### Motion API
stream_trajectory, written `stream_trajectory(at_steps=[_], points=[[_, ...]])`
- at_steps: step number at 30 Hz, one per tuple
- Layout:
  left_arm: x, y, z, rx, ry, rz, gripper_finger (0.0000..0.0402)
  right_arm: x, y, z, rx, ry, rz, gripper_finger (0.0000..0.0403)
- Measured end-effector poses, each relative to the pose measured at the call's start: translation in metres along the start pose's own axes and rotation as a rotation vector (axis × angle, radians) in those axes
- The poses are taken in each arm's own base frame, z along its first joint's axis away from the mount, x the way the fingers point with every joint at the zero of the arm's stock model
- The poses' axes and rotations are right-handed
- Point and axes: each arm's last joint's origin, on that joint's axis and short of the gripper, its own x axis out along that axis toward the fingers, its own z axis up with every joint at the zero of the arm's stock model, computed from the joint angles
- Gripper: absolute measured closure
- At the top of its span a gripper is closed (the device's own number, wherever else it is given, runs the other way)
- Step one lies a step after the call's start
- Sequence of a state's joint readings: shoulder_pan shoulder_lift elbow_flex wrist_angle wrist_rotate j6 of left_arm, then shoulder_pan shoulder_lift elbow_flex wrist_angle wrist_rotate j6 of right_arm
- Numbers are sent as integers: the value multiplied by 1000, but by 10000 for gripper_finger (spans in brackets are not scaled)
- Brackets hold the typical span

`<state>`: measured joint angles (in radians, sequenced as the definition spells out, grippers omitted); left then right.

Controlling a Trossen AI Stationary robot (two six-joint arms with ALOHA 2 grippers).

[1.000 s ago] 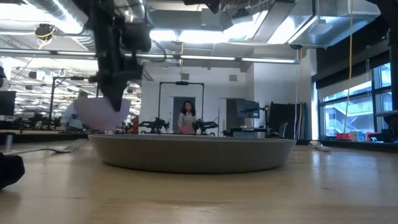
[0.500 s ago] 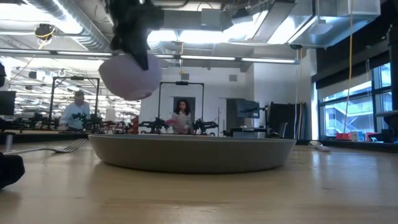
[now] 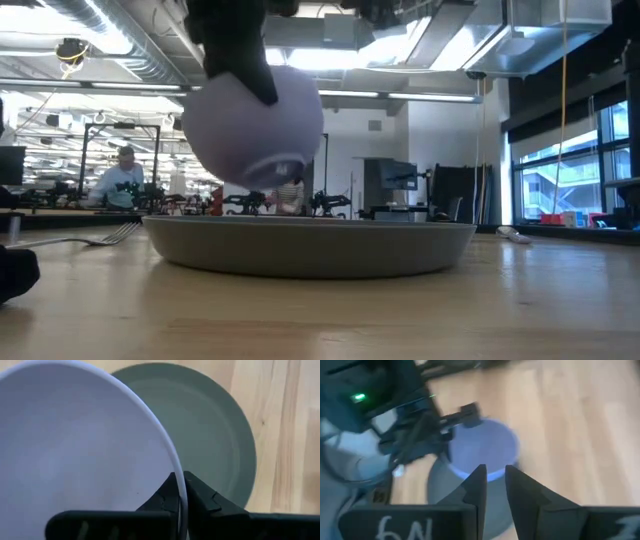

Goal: Set table place
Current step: Put the purple bowl on the gray plate

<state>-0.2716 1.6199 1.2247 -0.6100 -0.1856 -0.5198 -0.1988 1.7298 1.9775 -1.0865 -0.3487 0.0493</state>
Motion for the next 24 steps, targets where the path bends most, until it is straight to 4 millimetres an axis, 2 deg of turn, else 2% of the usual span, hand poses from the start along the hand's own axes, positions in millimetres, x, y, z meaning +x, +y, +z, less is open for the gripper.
stream_trajectory(at_steps=[5, 8, 17, 24], points=[[23, -8, -1, 5, 29, -54, 398, 6, 13, -9, -27, 25, 31, 329], [34, -10, -2, 1, 38, -68, 394, 2, 20, -13, -49, 2, 41, 329], [56, -14, -4, -18, 39, -71, 397, -33, 32, -31, -101, -130, 55, 329], [65, -16, -4, -25, 37, -88, 372, -48, 34, -53, -114, -189, 60, 329]])
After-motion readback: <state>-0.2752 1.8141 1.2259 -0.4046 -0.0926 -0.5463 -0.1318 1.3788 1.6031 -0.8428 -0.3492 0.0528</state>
